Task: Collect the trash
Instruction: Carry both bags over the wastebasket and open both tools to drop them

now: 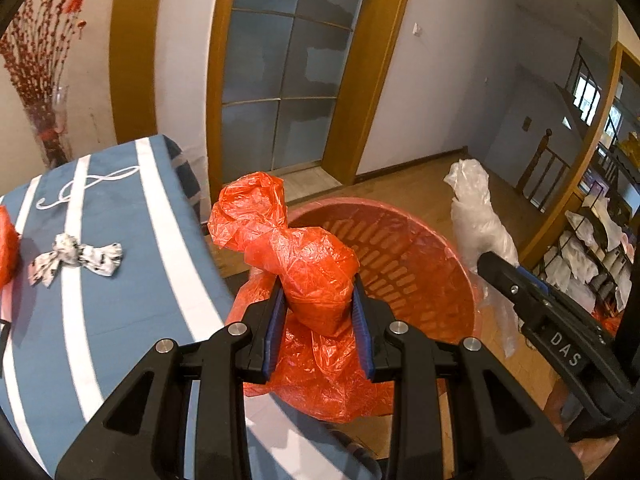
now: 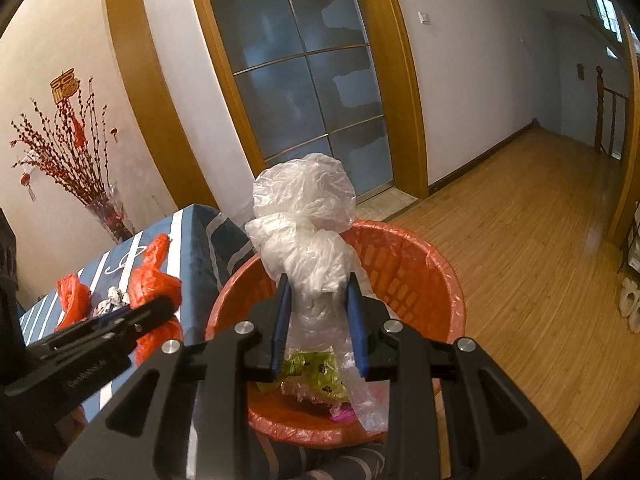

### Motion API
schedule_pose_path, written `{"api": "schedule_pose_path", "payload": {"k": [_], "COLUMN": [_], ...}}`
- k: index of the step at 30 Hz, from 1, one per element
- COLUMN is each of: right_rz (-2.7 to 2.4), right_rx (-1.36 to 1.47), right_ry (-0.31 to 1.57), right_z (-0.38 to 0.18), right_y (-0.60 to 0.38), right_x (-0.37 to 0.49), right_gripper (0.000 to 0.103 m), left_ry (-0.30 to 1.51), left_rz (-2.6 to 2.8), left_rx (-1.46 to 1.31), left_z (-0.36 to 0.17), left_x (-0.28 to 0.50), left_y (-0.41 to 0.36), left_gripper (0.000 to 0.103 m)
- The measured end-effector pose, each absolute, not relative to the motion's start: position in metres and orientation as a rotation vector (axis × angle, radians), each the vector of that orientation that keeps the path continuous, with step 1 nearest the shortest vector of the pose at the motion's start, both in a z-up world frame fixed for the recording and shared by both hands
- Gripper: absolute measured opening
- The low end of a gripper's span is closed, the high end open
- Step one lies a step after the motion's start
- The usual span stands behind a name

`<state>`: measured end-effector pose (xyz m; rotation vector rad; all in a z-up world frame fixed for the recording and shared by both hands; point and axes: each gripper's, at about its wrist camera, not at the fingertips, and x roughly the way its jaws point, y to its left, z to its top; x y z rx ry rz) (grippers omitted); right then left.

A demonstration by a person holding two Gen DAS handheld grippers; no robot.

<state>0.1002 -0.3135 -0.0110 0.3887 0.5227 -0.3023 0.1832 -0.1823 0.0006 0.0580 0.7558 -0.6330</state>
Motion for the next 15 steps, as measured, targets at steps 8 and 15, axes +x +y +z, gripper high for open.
{"api": "schedule_pose_path", "payload": {"k": [8, 15], "right_rz": [-0.307, -0.307], "right_rx": [0.417, 0.437], "right_ry": [0.529, 0.535], "right_z": [-0.018, -0.024], "right_y": [-0.325, -0.330], "right_x": [0.111, 0.120], "right_gripper": [0.027, 0.027], "left_ry": [0.792, 0.828], "left_rz": [-0.665, -0.680], "left_rx": [0.070, 0.074], "left_z": [-0.010, -0.021], "left_x": [0.190, 0.198], "left_y": [-0.200, -0.210], "left_gripper": [0.031, 0.031]}}
